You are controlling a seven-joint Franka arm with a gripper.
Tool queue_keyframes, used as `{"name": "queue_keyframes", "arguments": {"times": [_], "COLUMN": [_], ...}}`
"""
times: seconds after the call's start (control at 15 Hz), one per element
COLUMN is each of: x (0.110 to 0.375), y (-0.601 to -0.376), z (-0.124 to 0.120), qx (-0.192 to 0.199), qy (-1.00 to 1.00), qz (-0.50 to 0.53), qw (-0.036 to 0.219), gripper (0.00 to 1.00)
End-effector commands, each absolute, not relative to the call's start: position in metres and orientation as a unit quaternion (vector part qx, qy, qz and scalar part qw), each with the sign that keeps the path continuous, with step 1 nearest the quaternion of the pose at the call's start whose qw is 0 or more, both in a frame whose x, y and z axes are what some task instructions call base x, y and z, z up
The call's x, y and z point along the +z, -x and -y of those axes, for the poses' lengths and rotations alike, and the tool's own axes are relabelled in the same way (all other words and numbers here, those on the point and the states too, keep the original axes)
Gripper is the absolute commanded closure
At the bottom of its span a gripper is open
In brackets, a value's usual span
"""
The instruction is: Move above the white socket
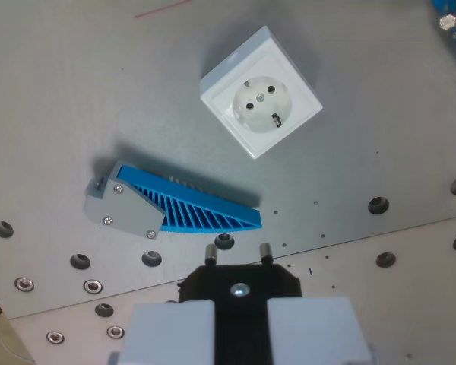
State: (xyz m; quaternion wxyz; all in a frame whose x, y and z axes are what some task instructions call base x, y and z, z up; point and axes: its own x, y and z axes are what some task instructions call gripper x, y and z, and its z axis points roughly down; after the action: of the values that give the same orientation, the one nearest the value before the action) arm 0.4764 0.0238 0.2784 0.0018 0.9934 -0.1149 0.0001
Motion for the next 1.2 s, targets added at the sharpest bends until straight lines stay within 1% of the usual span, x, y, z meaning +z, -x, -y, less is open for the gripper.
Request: {"name": "queue_keyframes", "arguments": {"times": [0.07, 0.67, 1.2], "x": [0.278, 0.276, 0.265], "y": [-0.476, -0.476, -0.476], "z": [-0.024, -0.023, -0.022], "qx": [0.000, 0.000, 0.011], "qy": [-0.993, -0.995, -0.998], "qz": [0.115, 0.100, 0.061], "qw": [0.002, 0.001, -0.002], "gripper": [1.00, 1.00, 1.00]}}
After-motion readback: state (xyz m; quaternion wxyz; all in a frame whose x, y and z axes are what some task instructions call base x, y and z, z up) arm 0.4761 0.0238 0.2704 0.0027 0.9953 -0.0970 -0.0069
